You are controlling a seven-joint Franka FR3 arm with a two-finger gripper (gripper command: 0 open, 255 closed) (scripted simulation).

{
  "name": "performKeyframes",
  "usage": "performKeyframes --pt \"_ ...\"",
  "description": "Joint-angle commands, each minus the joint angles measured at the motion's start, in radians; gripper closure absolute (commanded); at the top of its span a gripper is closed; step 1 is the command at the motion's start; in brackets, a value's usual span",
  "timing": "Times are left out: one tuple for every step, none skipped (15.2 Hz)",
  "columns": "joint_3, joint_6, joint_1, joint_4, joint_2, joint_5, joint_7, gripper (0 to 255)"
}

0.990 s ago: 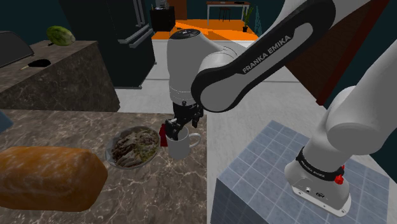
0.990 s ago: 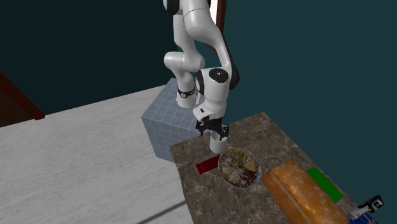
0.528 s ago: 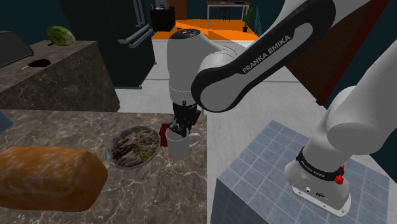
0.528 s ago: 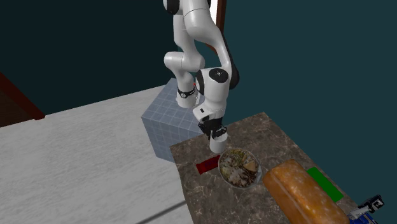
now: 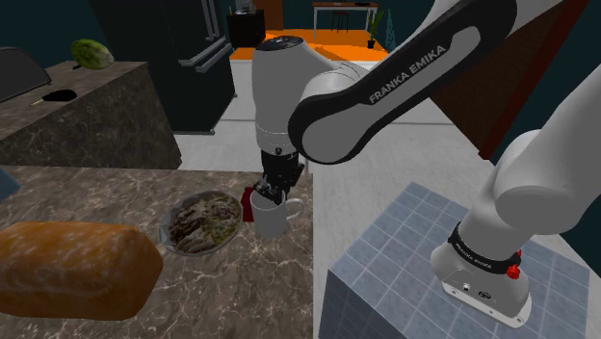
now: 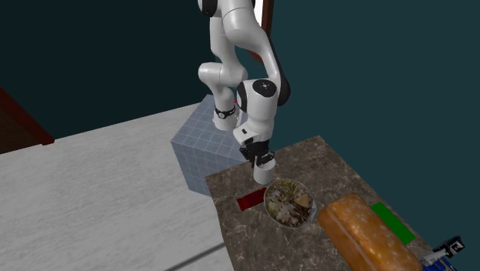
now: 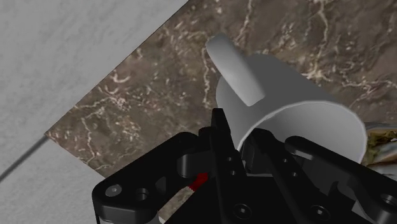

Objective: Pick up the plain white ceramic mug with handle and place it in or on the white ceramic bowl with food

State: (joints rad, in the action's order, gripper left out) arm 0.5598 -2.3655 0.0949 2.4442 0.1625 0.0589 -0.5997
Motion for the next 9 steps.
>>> performKeyframes --pt "-0.004 0.029 0.003 -0.012 0.02 0.012 0.009 255" --pt "-0.007 0.044 0.004 -0.018 0.029 0.017 0.014 255" --pt "-0.009 0.059 0.006 -0.024 0.038 0.022 0.018 255" --pt "-0.012 0.073 0.007 -0.031 0.047 0.027 0.022 255" --pt "-0.015 0.088 0.008 -0.038 0.055 0.031 0.026 255" --pt "-0.017 0.103 0.009 -0.045 0.064 0.035 0.03 255" --pt "-0.02 0.117 0.01 -0.053 0.071 0.038 0.033 255" --pt "-0.022 0.132 0.011 -0.06 0.079 0.042 0.036 255" --pt "-0.025 0.146 0.012 -0.068 0.086 0.045 0.039 255"
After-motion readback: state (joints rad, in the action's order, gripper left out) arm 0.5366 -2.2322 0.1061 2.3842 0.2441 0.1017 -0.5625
